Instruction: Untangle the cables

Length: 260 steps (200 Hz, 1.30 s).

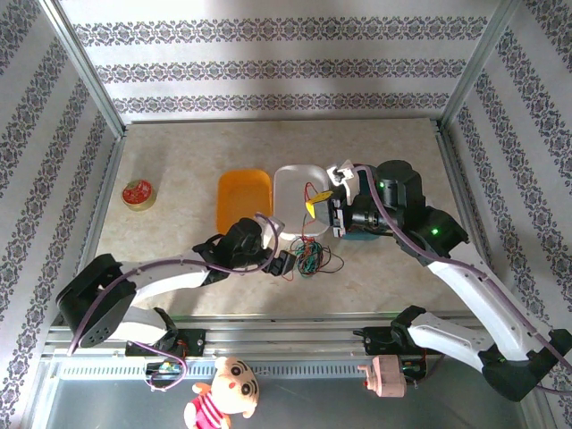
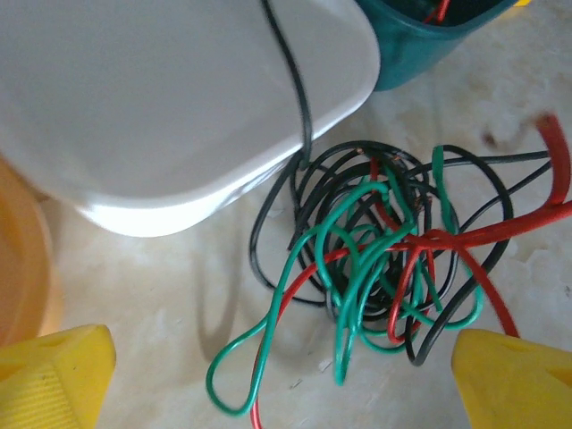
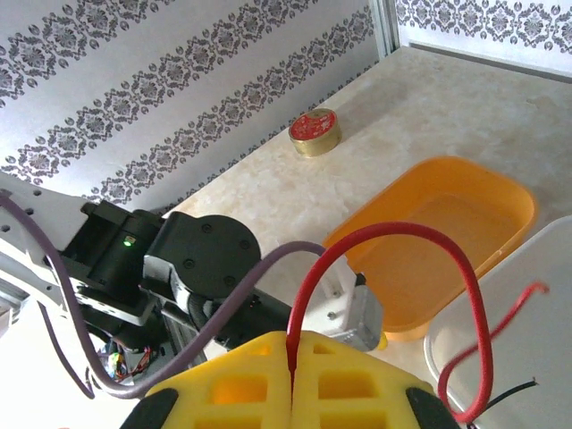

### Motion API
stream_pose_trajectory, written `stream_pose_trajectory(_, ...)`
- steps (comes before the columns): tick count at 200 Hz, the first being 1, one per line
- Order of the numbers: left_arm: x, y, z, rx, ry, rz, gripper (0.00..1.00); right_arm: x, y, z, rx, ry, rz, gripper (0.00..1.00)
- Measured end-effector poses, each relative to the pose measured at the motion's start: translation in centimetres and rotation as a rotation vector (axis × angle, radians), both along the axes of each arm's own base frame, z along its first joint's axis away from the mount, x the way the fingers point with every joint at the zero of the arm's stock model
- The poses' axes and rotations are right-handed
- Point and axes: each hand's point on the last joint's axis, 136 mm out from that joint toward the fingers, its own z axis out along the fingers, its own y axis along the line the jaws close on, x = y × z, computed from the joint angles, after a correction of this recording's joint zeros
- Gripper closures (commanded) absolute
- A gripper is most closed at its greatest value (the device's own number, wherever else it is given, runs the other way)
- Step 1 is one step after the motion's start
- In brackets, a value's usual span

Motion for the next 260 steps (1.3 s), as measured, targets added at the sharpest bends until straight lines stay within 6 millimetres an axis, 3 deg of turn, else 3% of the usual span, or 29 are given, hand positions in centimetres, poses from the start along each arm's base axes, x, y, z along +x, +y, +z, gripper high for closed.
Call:
stream_pose_trajectory(54,-0.3,-1.5,-1.1,0.0,0.031,-0.056,0.07,0.6,-1.2,1.5,0.009,-0.068,-0.081,1.0)
stream_pose_trajectory(129,-0.4,-1.7,-3.5,0.055,0.055,-0.059,0.17,0.4,-3.9,9.2,0.138,-0.297,-0.213,1.0)
stream_pose_trajectory(149,-0.3,-1.7,-4.1,0.066,0.057,-0.055,0.24,0.1,-4.0,10.7,0.167,-0.325,-0.212,1.0)
stream_pose_trajectory(177,-0.2,-1.8,-4.4,0.072,0.053,-0.059,0.59,-0.1,-4.3,11.9,0.193,-0.352,-0.217,1.0)
stream_pose_trajectory(197,-0.1,-2.1,-4.1,0.065,0.043,-0.063,0.7,-0.1,-4.4,12.0,0.196,-0.356,-0.219,1.0)
stream_pose_trajectory(223,0.1,-2.1,-4.0,0.063,0.034,-0.056,0.71,0.0,-4.5,12.0,0.195,-0.357,-0.227,1.0)
stream_pose_trajectory(260,0.9,-1.3,-3.8,0.078,0.002,0.002,0.63,1.6,-6.0,12.1,0.172,-0.373,-0.343,1.0)
